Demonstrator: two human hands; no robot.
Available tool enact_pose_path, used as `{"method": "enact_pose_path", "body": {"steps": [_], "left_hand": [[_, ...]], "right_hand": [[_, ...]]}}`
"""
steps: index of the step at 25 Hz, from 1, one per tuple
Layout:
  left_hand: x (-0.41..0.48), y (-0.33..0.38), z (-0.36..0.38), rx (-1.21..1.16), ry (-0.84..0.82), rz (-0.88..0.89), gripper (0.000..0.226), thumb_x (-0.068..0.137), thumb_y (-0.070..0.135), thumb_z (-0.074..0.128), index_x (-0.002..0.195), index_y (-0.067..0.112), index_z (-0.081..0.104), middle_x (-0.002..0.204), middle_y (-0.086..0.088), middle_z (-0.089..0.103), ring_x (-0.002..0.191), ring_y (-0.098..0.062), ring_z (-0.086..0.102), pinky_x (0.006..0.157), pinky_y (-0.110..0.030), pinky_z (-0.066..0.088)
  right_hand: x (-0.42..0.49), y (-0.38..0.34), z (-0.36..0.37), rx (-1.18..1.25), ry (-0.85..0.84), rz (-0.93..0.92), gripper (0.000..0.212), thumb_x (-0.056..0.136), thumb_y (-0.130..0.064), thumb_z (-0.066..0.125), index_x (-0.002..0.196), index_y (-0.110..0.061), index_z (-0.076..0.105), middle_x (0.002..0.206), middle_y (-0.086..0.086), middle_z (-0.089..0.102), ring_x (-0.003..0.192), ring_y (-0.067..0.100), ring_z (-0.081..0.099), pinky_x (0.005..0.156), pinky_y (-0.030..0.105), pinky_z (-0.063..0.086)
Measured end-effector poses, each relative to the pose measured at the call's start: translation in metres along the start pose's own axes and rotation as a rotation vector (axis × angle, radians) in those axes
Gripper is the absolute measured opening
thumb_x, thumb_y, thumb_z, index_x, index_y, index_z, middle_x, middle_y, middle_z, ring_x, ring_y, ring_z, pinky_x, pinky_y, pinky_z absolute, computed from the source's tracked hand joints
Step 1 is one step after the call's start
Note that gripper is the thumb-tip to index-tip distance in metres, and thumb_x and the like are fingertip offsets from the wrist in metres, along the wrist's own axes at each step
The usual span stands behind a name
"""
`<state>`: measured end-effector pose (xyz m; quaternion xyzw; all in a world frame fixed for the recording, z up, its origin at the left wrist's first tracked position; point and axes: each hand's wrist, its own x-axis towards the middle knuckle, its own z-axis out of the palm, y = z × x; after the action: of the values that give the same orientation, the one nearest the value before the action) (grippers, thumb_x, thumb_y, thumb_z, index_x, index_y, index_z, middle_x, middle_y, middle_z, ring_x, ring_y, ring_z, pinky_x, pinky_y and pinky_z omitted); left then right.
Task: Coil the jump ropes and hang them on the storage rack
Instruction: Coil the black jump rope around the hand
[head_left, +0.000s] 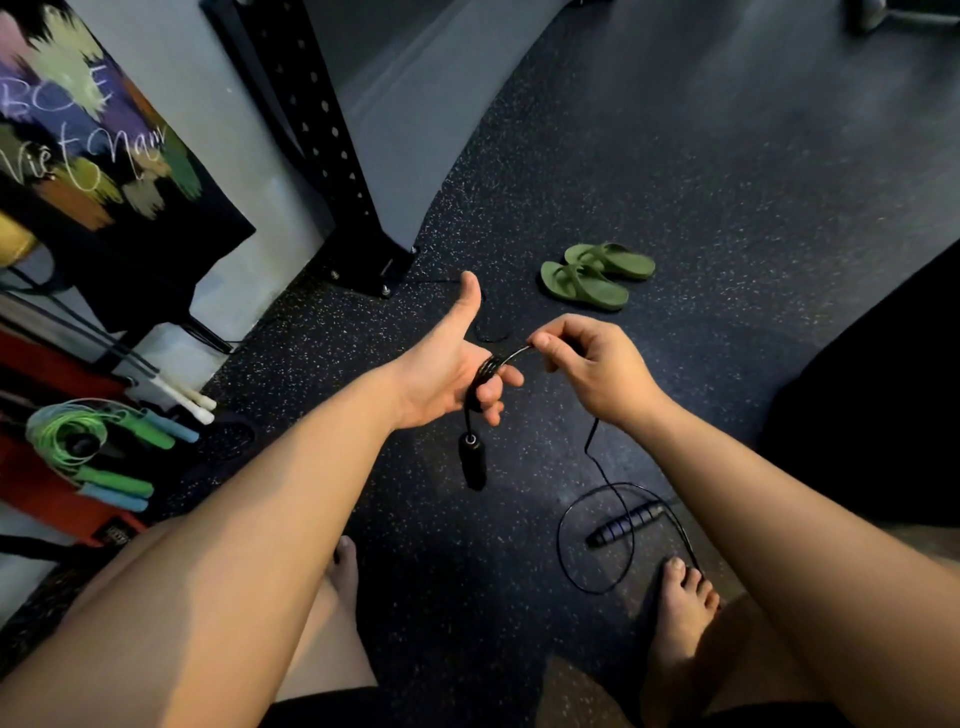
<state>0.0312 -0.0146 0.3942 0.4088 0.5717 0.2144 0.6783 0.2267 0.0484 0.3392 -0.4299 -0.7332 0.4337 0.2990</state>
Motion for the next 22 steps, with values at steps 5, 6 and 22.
{"method": "enact_pose_path", "body": {"steps": [5, 6, 22], "left_hand": [[-0.003, 0.004, 0.001, -0.337, -0.158, 0.127, 0.131, 0.065, 0.101, -0.003, 0.099, -0.004, 0.068, 0.086, -0.02, 0.073, 0.086, -0.036, 0.07, 0.097, -0.043, 0.051], [-0.005, 0.006, 0.0, -0.45, -0.17, 0.173, 0.134, 0.064, 0.103, -0.001, 0.105, -0.005, 0.067, 0.092, -0.021, 0.074, 0.09, -0.036, 0.07, 0.097, -0.042, 0.053], [0.01, 0.009, -0.015, -0.716, 0.027, 0.488, 0.15, 0.056, 0.103, 0.001, 0.154, -0.007, 0.03, 0.159, -0.018, 0.041, 0.152, -0.026, 0.031, 0.128, -0.045, 0.003]], "right_hand": [[-0.003, 0.004, 0.008, -0.045, -0.033, 0.032, 0.028, 0.103, -0.037, 0.052, 0.087, -0.018, 0.065, 0.072, 0.004, 0.066, 0.062, 0.017, 0.057, 0.063, 0.033, 0.047], [-0.003, 0.003, 0.008, -0.037, -0.058, 0.055, 0.03, 0.104, -0.036, 0.048, 0.085, -0.02, 0.063, 0.071, 0.005, 0.064, 0.058, 0.014, 0.056, 0.06, 0.032, 0.045], [-0.019, -0.007, 0.022, -0.437, -0.406, -0.139, 0.03, 0.107, -0.036, 0.04, 0.104, -0.012, 0.059, 0.07, 0.0, 0.059, 0.064, 0.018, 0.056, 0.064, 0.039, 0.046]]}}
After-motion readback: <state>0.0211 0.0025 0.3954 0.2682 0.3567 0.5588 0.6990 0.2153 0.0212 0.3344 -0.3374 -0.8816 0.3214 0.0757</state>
